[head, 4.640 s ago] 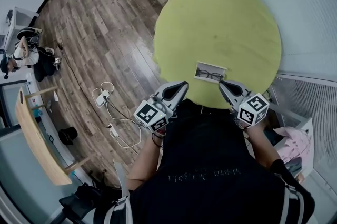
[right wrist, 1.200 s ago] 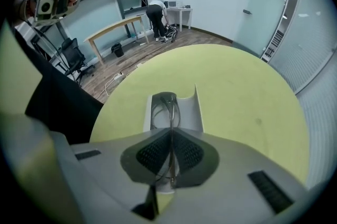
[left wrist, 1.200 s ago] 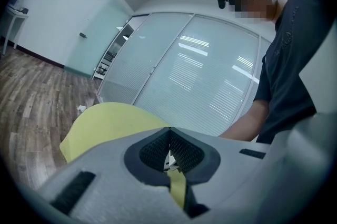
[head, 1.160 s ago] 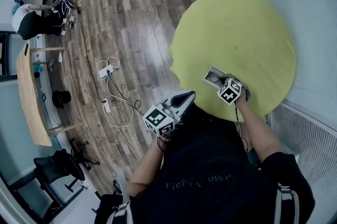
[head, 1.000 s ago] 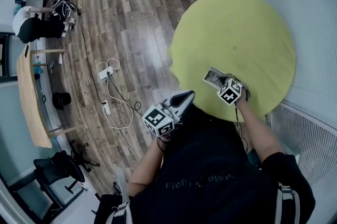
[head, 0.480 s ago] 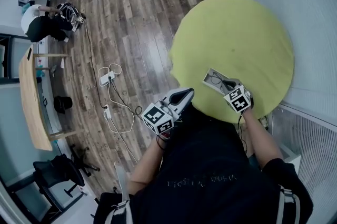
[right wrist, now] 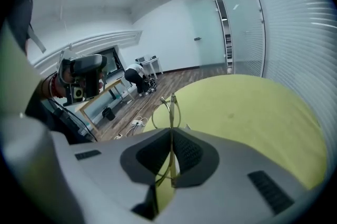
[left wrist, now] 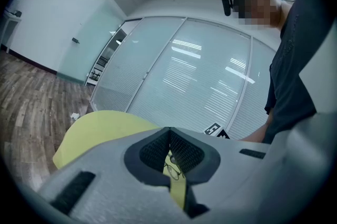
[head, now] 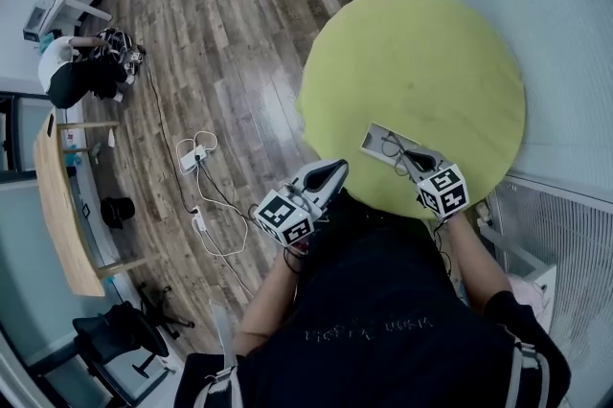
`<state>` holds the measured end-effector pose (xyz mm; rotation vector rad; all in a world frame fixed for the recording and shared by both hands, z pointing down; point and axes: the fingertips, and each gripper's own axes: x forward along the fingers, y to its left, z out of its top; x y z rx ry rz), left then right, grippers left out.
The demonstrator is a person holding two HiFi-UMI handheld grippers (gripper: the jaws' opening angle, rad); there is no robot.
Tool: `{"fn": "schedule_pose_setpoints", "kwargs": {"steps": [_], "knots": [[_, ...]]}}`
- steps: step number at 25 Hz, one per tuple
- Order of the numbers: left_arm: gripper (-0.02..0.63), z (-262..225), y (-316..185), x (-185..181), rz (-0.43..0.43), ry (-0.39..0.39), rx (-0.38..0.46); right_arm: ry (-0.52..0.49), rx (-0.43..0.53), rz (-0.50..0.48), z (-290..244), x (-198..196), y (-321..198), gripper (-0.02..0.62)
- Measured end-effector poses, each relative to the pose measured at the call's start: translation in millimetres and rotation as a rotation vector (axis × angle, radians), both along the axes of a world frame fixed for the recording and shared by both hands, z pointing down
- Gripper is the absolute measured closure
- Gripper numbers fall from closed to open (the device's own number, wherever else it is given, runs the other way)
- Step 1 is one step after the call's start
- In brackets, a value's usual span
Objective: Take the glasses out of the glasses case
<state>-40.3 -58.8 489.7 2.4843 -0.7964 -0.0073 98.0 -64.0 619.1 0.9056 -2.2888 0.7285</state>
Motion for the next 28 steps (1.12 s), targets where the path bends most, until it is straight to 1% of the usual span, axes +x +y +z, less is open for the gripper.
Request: {"fn": "schedule_pose_setpoints", "kwargs": {"steps": [4,8,13,18,28], "knots": [[0.595,-3.3,-3.8,1.5,0.018,0.003,0.002,-0.060,0.022,0.050,-23.5,5.9,0.5,0.566],[0.594,-8.5,-7.6,7.3,0.034,0.012,0.009,-0.124,0.036,0.116,-46.6,19.9,3.0,0.566],[0.594,-9.9,-10.3,15.3,0.053,0.018,0.005,-0.203,0.018,0.200,-54.2,36.5,10.5,0.566],[0.594,-9.5,-10.3,20.1,0.072,0.015,0.010,-0.256,0.003,0.254,-60.5,46.9,16.3,0.566],[0.595,-13.1,-13.4,28.5,0.083,0.005,0.003,-0.364,0.023,0.317,-91.8,59.9,20.1,0.566]]}}
